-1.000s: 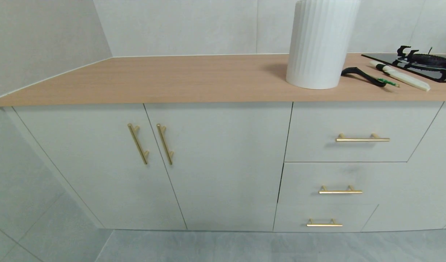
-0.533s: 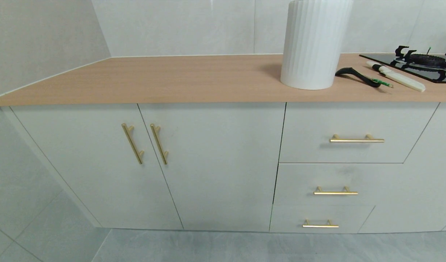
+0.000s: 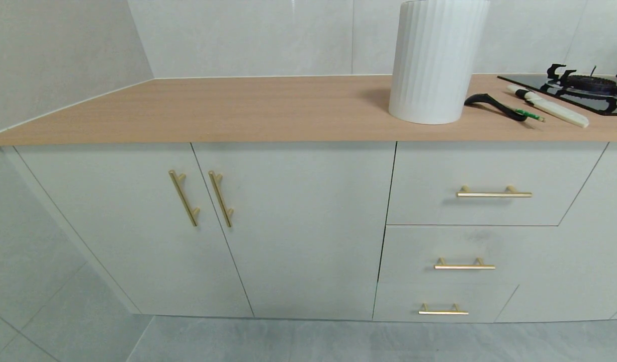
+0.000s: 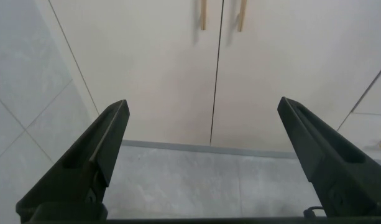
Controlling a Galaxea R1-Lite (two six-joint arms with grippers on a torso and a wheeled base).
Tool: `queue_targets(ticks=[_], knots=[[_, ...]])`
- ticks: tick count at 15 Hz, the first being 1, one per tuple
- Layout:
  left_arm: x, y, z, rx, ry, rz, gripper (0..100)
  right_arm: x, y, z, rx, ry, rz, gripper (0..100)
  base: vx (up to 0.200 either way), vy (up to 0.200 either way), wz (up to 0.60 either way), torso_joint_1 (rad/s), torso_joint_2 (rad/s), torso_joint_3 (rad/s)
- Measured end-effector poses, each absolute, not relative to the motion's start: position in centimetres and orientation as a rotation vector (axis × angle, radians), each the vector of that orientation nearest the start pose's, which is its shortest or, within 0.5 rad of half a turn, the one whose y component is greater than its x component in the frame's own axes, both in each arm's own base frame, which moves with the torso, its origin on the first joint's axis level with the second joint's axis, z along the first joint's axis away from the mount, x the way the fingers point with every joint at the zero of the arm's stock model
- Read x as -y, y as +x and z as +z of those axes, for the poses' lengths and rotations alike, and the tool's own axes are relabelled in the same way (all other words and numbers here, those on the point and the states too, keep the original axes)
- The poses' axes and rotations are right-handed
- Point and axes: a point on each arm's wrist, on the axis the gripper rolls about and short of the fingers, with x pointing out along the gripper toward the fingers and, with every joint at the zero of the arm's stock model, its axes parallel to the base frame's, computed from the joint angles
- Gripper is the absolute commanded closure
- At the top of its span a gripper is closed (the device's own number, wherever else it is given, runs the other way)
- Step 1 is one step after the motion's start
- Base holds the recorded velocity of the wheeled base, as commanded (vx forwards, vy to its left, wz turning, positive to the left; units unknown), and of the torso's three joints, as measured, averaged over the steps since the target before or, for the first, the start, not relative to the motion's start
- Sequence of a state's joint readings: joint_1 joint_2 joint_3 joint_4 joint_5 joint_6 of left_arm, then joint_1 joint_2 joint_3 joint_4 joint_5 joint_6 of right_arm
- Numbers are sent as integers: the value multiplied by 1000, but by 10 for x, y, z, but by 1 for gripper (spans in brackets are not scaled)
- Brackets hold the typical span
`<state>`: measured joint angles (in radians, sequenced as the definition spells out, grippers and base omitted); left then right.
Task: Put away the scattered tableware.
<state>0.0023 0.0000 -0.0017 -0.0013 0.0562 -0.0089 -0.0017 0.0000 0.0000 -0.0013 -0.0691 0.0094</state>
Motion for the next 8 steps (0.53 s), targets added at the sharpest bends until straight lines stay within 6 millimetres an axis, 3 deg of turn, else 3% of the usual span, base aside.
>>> queue_targets(ticks=[1,8], knots=[[-1,-23,76,3,-9,58,0,2,-23,76,2,9,-71,0,200,0,0,2,2,2],[-1,-23,76,3,-9,59,0,2,-23,76,2,9,-71,0,0,0,0,0,0,0]])
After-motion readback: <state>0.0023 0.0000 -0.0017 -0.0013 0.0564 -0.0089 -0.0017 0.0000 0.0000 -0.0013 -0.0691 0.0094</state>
